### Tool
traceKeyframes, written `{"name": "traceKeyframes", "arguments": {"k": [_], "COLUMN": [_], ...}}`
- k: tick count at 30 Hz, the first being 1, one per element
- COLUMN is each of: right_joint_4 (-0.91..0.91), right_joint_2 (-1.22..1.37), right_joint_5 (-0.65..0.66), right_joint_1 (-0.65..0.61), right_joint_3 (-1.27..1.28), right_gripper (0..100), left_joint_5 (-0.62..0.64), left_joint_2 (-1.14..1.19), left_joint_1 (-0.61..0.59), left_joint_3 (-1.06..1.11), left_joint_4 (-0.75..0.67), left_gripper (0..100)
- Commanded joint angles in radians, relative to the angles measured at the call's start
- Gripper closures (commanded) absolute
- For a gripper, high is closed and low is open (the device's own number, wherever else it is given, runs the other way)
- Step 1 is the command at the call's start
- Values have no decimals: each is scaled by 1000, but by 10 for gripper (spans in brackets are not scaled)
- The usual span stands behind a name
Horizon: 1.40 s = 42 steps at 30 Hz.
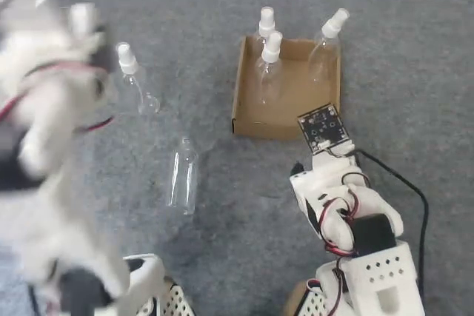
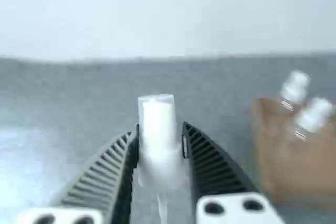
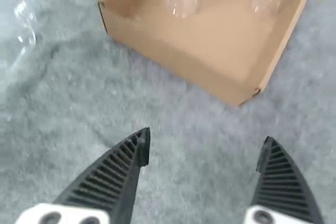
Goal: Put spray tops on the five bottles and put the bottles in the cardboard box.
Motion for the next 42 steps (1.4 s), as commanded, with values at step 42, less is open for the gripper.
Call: {"name": "traceKeyframes", "arguments": {"k": [42], "right_joint_4": [-443], "right_joint_2": [1475], "right_joint_5": [-532], "right_joint_1": [-616], "right_joint_3": [-786], "right_gripper": [794], "left_joint_5": [-557], "left_joint_2": [-322], "left_joint_1": [-884], "left_joint_3": [1343], "left_joint_4": [-1091], "left_gripper": [959]}}
